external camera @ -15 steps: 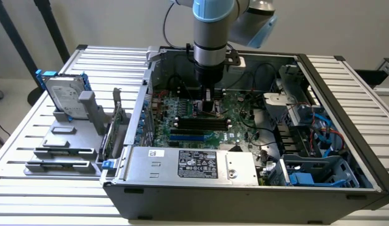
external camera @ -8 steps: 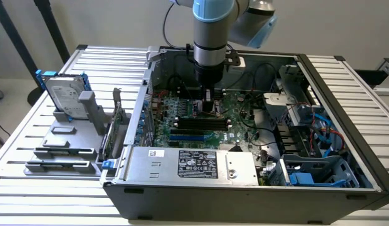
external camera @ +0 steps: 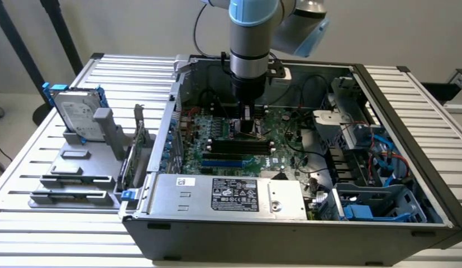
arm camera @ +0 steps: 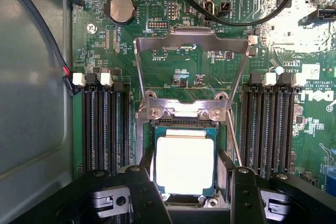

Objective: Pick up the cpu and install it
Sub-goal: 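Place the cpu into insertion slot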

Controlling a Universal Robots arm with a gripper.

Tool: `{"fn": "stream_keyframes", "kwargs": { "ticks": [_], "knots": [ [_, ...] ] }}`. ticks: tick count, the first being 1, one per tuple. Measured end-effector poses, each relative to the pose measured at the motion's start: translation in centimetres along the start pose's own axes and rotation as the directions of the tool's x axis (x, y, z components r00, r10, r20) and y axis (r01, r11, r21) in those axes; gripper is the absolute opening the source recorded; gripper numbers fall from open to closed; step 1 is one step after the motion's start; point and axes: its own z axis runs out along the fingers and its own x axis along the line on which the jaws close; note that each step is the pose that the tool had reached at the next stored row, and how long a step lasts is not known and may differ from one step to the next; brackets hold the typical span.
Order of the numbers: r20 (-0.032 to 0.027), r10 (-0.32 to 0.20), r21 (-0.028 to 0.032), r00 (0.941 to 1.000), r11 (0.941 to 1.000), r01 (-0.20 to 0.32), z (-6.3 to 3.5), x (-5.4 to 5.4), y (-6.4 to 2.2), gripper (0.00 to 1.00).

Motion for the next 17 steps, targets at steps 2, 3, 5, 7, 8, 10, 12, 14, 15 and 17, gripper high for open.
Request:
{"fn": "stream_keyframes", "kwargs": {
  "ticks": [2,3,5,7,8,10,12,14,15,17],
  "knots": [
    [0.0006,0.0,0.0,1.0,1.0,0.0,0.02,0.01,0.0,0.55],
    [0.0007,-0.001,-0.0001,1.0,1.0,0.001,0.03,0.02,0.0,0.55],
    [0.0011,-0.001,-0.0003,1.0,1.0,0.001,0.08,0.06,0.0,0.55],
    [0.0017,-0.001,-0.0003,1.0,1.0,0.001,0.11,0.08,-0.01,0.55],
    [0.002,-0.001,-0.0002,1.0,1.0,0.001,0.12,0.1,-0.01,0.55],
    [0.0027,-0.001,-0.0001,1.0,1.0,0.001,0.14,0.12,-0.01,0.55],
    [0.0032,-0.001,-0.0002,1.0,1.0,0.001,0.17,0.14,0.0,0.55],
    [0.0034,-0.001,-0.0002,1.0,1.0,0.001,0.2,0.16,0.01,0.55],
    [0.0036,-0.001,-0.0003,1.0,1.0,0.001,0.21,0.16,0.01,0.55],
    [0.0042,-0.001,-0.0002,1.0,1.0,0.001,0.23,0.17,0.02,0.55]
  ]
}}
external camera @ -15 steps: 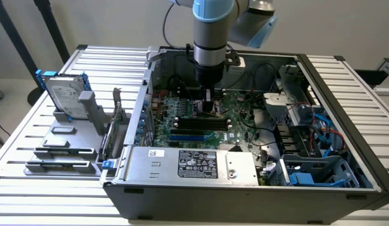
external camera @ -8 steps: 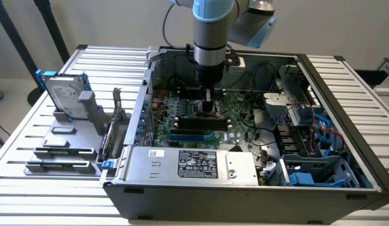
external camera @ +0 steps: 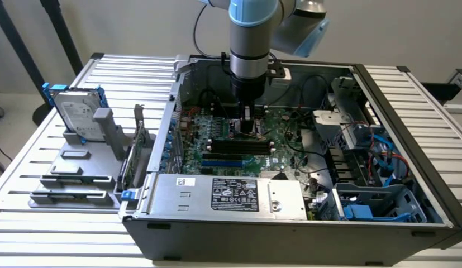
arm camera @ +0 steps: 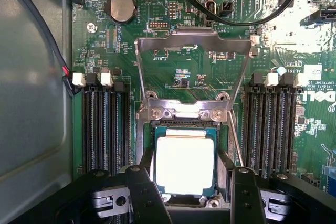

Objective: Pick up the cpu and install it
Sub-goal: 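Place the cpu into insertion slot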

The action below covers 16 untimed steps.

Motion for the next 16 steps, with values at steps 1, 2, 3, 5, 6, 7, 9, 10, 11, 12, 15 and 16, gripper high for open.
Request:
{"fn": "stream_keyframes", "kwargs": {
  "ticks": [1,2,3,5,6,7,9,10,11,12,15,16],
  "knots": [
    [0.0003,0.0,0.0,1.0,1.0,0.0,0.01,0.01,0.01,0.55],
    [0.0005,0.0,0.0,1.0,1.0,0.0,0.03,0.02,0.01,0.55],
    [0.0008,0.0,-0.0001,1.0,1.0,0.0,0.04,0.02,0.02,0.55],
    [0.0015,0.0,-0.0003,1.0,1.0,0.0,0.07,0.04,0.02,0.55],
    [0.0022,0.0,-0.0003,1.0,1.0,0.0,0.08,0.06,0.02,0.55],
    [0.0028,0.0,-0.0003,1.0,1.0,0.0,0.1,0.06,0.02,0.55],
    [0.0039,0.0,-0.0004,1.0,1.0,0.0,0.15,0.08,0.02,0.55],
    [0.0044,0.0,-0.0005,1.0,1.0,0.0,0.17,0.08,0.02,0.55],
    [0.005,0.0,-0.0006,1.0,1.0,0.0,0.18,0.09,0.01,0.55],
    [0.0055,0.0,-0.0006,1.0,1.0,0.0,0.2,0.1,0.01,0.55],
    [0.004,0.0,-0.0021,1.0,1.0,0.0,0.3,0.16,0.03,0.56],
    [0.0049,0.0,-0.0019,1.0,1.0,0.0,0.3,0.17,0.03,0.56]
  ]
}}
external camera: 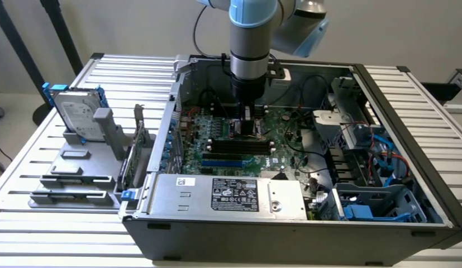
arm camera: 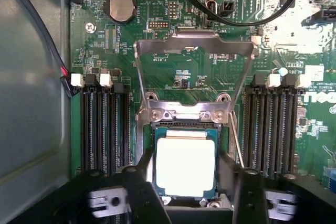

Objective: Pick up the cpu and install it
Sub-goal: 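Place the cpu into insertion slot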

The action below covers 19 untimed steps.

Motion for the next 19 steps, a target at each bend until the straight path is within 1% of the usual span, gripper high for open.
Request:
{"fn": "stream_keyframes", "kwargs": {
  "ticks": [1,3,8,16,19],
  "knots": [
    [0.0013,0.0,0.0005,1.0,1.0,0.0,-0.03,0.0,-0.01,0.63],
    [0.0026,0.0,0.0011,1.0,1.0,0.0,-0.07,0.0,-0.02,0.63],
    [0.0029,0.0,0.0011,1.0,1.0,0.0,-0.16,0.0,-0.01,0.63],
    [0.0042,0.0,0.0011,1.0,1.0,0.0,-1.35,0.1,0.03,0.63],
    [0.004,0.0,0.0012,1.0,1.0,0.0,-1.64,0.1,-0.08,0.63]
  ]
}}
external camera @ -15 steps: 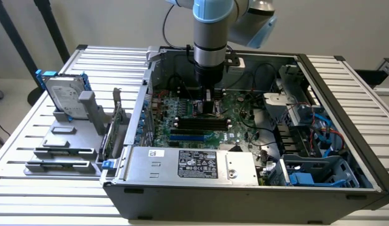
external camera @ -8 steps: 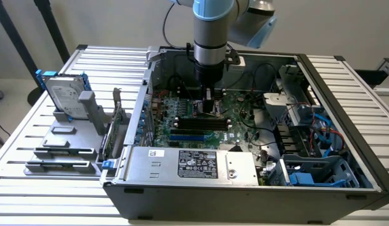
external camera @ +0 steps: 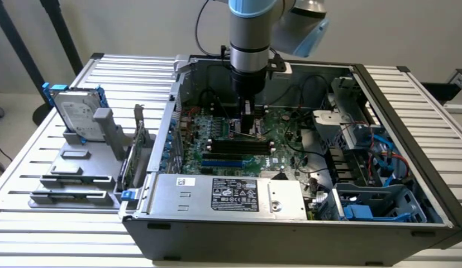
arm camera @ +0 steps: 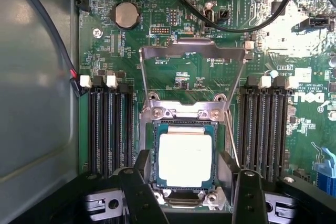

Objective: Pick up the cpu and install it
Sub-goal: 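Place the cpu into insertion slot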

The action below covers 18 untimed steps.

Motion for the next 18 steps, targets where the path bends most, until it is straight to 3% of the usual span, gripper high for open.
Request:
{"fn": "stream_keyframes", "kwargs": {
  "ticks": [7,10,11,15,16,18],
  "knots": [
    [-0.0004,0.0,0.0034,1.0,1.0,0.0,-0.72,0.0,-0.88,0.6],
    [-0.0003,0.0,0.0063,1.0,1.0,0.0,-0.91,-0.1,-1.51,0.48],
    [-0.0003,0.0,0.0071,1.0,1.0,0.0,-0.97,-0.1,-1.74,0.48],
    [-0.0007,0.0,0.0096,1.0,1.0,0.0,-1.18,-0.3,-2.8,0.24],
    [-0.0008,0.0,0.0104,1.0,0.9999,0.0,-1.25,-0.3,-3.04,0.24],
    [-0.0008,0.0,0.0122,1.0,0.9999,0.0,-1.48,-0.4,-3.38,0.13]
  ]
}}
